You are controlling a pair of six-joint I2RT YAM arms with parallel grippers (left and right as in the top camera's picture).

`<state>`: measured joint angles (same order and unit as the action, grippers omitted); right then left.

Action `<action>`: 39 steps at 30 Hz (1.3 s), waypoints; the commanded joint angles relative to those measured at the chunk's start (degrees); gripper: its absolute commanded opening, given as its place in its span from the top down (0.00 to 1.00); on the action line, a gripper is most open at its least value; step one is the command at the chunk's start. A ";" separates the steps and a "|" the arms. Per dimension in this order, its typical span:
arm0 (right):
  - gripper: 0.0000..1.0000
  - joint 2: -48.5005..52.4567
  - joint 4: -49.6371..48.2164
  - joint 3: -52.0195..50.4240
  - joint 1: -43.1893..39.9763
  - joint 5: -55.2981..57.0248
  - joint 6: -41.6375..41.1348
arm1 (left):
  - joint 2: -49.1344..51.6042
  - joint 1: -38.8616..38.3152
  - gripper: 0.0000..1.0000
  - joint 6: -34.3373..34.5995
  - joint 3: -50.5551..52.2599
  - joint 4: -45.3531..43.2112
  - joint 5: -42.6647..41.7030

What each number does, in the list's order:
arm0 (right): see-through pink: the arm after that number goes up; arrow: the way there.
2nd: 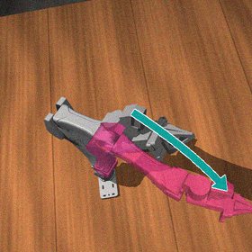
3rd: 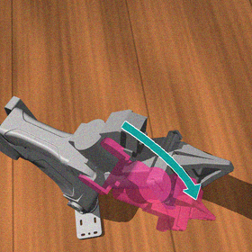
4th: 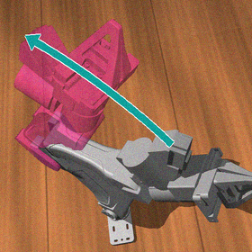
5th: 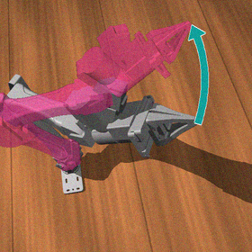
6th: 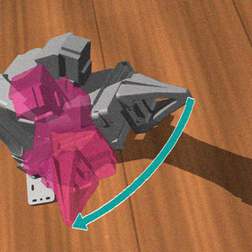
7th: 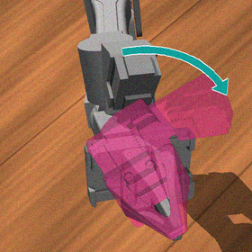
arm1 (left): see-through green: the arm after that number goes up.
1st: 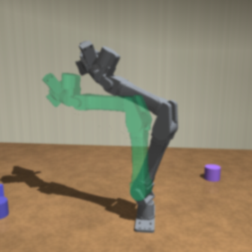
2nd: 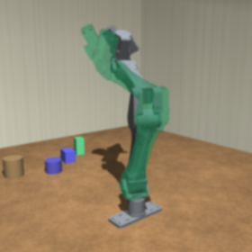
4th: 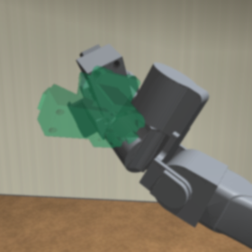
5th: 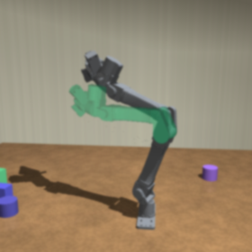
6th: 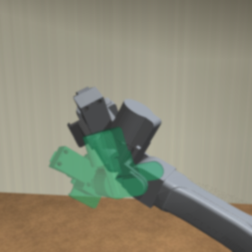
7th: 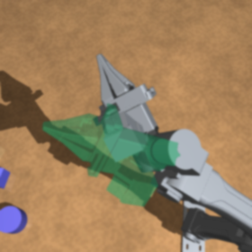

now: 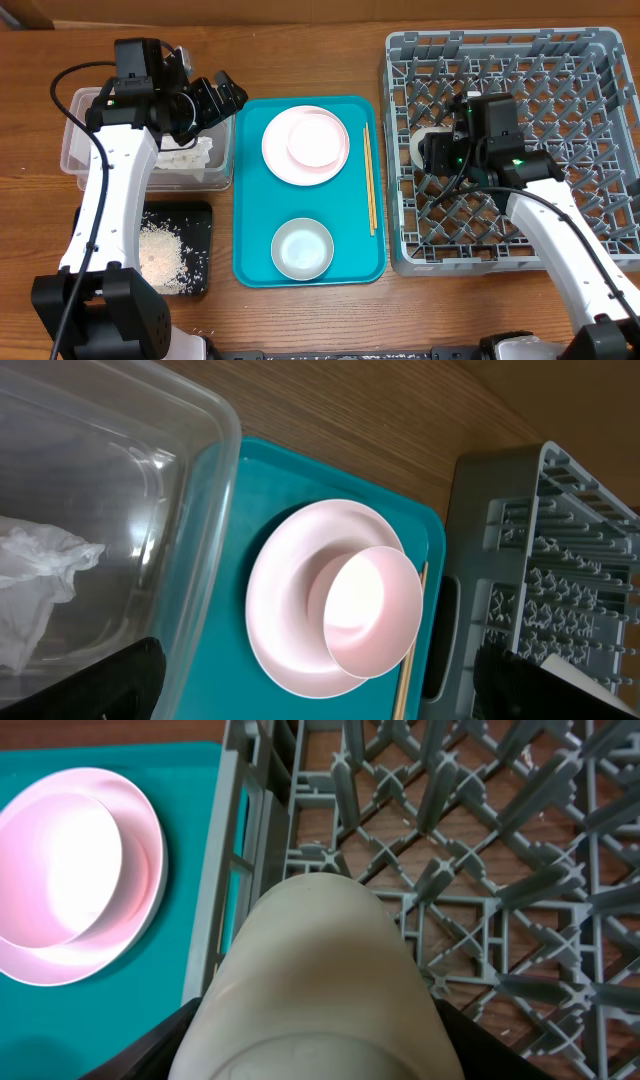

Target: Sort waste into correct bins and load items into the dishwasher

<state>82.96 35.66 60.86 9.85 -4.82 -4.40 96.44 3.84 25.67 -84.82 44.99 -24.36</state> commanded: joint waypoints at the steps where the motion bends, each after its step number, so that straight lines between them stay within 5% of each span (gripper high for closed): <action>1: 0.62 1.11 0.15 0.98 0.44 0.74 0.37 | -0.46 -0.11 0.00 -0.39 -1.51 0.02 1.01; 7: 0.60 2.25 0.46 0.98 0.44 0.79 0.39 | -0.46 -0.11 0.00 -0.39 -1.51 0.02 1.01; 10: 0.50 2.25 0.55 0.98 0.44 0.92 0.39 | -0.46 -0.11 0.00 -0.39 -1.51 0.02 1.01; 27: 0.29 2.25 1.14 0.98 0.44 0.87 0.37 | -0.46 -0.11 0.00 -0.39 -1.51 0.02 1.01; 39: 0.23 2.25 1.73 0.98 0.44 0.90 0.37 | -0.46 -0.11 0.00 -0.39 -1.51 0.02 1.01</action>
<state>85.14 37.52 60.84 9.89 -4.25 -4.29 96.44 3.86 25.67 -84.82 44.99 -23.73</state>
